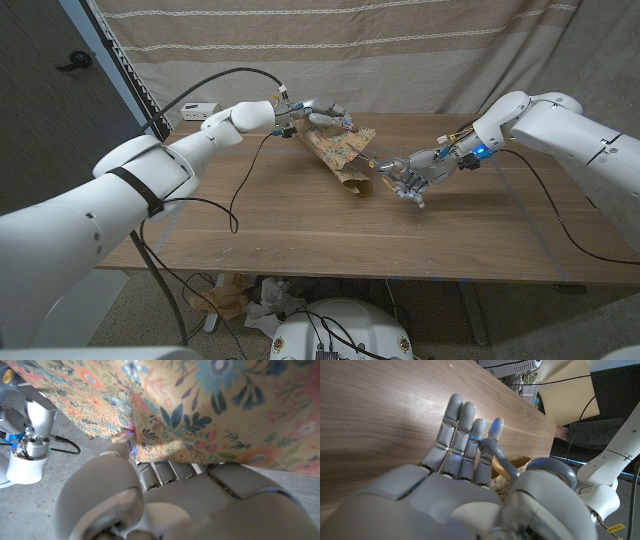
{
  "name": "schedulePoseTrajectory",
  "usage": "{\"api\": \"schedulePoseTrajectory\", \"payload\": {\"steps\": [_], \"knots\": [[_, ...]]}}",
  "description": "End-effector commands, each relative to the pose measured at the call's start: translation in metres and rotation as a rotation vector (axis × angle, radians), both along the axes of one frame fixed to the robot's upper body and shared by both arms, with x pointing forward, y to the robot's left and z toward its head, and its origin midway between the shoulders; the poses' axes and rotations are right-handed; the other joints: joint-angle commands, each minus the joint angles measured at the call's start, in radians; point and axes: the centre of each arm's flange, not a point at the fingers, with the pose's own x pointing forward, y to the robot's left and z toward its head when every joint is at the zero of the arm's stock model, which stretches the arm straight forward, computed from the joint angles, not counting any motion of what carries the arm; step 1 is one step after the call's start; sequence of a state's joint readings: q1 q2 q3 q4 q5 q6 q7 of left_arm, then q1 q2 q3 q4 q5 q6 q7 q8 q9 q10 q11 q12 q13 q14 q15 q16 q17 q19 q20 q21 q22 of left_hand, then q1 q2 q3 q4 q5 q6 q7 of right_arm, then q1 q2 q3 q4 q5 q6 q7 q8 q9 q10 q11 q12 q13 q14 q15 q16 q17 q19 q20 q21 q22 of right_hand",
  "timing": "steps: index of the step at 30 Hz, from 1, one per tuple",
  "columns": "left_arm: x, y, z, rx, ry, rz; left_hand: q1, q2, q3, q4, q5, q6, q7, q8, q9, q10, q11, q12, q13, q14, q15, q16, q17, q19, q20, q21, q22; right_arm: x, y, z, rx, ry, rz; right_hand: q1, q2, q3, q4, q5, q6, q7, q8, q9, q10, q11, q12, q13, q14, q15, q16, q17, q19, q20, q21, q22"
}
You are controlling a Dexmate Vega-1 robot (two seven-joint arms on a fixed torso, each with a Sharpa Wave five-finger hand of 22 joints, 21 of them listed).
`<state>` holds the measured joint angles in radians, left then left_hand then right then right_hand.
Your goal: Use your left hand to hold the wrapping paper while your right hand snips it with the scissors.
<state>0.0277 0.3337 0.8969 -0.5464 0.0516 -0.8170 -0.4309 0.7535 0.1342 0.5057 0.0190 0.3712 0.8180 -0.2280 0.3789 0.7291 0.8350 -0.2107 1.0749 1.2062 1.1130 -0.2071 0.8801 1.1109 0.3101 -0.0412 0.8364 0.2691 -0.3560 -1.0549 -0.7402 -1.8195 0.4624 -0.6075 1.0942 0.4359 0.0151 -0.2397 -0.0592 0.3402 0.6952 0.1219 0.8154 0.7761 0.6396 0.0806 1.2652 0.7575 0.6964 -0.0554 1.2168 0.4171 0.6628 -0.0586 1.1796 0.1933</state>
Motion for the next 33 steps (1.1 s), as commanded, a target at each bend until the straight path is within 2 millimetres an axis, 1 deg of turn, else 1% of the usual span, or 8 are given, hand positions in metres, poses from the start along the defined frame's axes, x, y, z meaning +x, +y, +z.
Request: {"api": "schedulePoseTrajectory", "payload": {"steps": [1,3,5,10,12,13,14,33], "knots": [[-0.0068,-0.0021,-0.0044,0.018,-0.009,-0.028,0.000,0.003,0.000,0.002,-0.005,0.069,0.004,0.006,0.005,0.013,0.000,0.001,0.004,0.001,-0.011,0.008,0.009,0.000,-0.064,0.007,-0.001,0.0011,0.0061,0.0001,-0.014,0.008,0.011,-0.004,0.010,-0.003,-0.006,0.004,0.054,0.059,-0.003,0.002,0.023,0.014,0.003,-0.003,-0.018,-0.036,0.005,0.002,0.007,-0.001,-0.002,0.002],[-0.0088,-0.0029,-0.0034,0.021,-0.015,-0.035,0.000,0.004,0.001,0.002,-0.005,0.068,0.004,0.004,0.003,0.003,0.000,-0.012,-0.008,-0.005,-0.011,0.003,0.003,0.000,-0.063,0.008,-0.002,0.0011,0.0066,-0.0001,-0.013,0.003,0.007,-0.004,0.011,-0.002,-0.006,0.004,0.054,0.060,-0.003,0.004,0.022,0.015,0.006,0.001,-0.016,-0.038,0.005,0.002,0.007,-0.002,-0.002,0.003],[-0.0103,-0.0039,-0.0031,0.030,-0.022,-0.037,0.000,0.003,0.001,0.002,-0.005,0.068,0.004,0.006,0.007,0.013,0.000,-0.003,0.002,-0.006,-0.011,0.002,0.002,0.001,-0.060,0.010,-0.004,0.0006,0.0067,-0.0004,-0.006,0.001,0.007,-0.004,0.011,-0.003,-0.005,0.004,0.054,0.060,-0.003,0.004,0.021,0.013,0.005,0.000,-0.016,-0.037,0.005,0.002,0.007,-0.002,-0.002,0.002],[-0.0077,-0.0050,-0.0060,0.030,-0.007,-0.035,0.001,0.003,0.002,0.000,-0.006,0.072,0.004,0.002,0.002,0.019,0.000,0.002,0.008,0.001,-0.011,0.006,0.001,-0.001,-0.059,0.014,-0.007,-0.0015,0.0039,-0.0019,-0.006,0.002,-0.005,-0.004,0.011,-0.003,-0.006,0.003,0.056,0.060,-0.004,0.005,0.021,0.014,0.006,0.000,-0.014,-0.037,0.005,-0.001,0.007,-0.001,-0.003,0.001],[-0.0072,-0.0057,-0.0072,0.029,-0.006,-0.036,0.000,0.003,0.002,0.001,-0.006,0.072,0.004,0.001,0.001,0.013,0.000,-0.002,0.003,0.001,-0.011,0.007,0.001,-0.003,-0.064,0.014,-0.008,-0.0018,0.0029,-0.0019,-0.005,0.009,-0.007,-0.004,0.011,-0.003,-0.006,0.003,0.054,0.059,-0.003,0.007,0.020,0.016,0.007,0.000,-0.015,-0.035,0.005,0.000,0.007,-0.001,-0.003,0.002],[-0.0067,-0.0067,-0.0080,0.030,-0.003,-0.037,0.000,0.001,0.002,0.000,-0.007,0.073,0.004,0.003,0.003,0.016,0.000,0.002,0.008,0.004,-0.011,0.011,0.007,-0.001,-0.055,0.015,-0.008,-0.0021,0.0028,-0.0012,-0.007,0.003,-0.004,-0.004,0.011,-0.003,-0.006,0.003,0.053,0.060,-0.004,0.006,0.021,0.016,0.007,-0.001,-0.016,-0.037,0.006,0.001,0.007,-0.001,-0.004,0.001],[-0.0066,-0.0071,-0.0081,0.030,-0.005,-0.037,0.001,0.003,0.002,0.000,-0.007,0.071,0.004,0.001,0.002,0.016,0.000,0.003,0.008,-0.006,-0.011,0.000,-0.006,-0.003,-0.063,0.015,-0.009,-0.0020,0.0029,-0.0009,-0.006,0.012,-0.006,-0.004,0.011,-0.003,-0.006,0.003,0.055,0.061,-0.005,0.005,0.021,0.015,0.007,-0.001,-0.016,-0.037,0.005,0.000,0.007,-0.001,-0.004,0.001],[-0.0008,-0.0036,-0.0075,-0.042,0.018,-0.032,-0.001,0.003,0.004,-0.001,-0.009,0.073,0.004,-0.003,0.000,0.011,0.000,-0.016,-0.006,0.006,-0.011,0.013,0.000,-0.006,-0.065,0.023,-0.015,0.0009,0.0034,0.0011,-0.019,0.015,-0.002,0.003,0.015,0.000,-0.010,0.004,0.058,0.060,-0.008,0.006,0.019,0.014,0.011,-0.001,-0.016,-0.037,0.009,0.001,0.008,-0.002,-0.003,0.004]]}}
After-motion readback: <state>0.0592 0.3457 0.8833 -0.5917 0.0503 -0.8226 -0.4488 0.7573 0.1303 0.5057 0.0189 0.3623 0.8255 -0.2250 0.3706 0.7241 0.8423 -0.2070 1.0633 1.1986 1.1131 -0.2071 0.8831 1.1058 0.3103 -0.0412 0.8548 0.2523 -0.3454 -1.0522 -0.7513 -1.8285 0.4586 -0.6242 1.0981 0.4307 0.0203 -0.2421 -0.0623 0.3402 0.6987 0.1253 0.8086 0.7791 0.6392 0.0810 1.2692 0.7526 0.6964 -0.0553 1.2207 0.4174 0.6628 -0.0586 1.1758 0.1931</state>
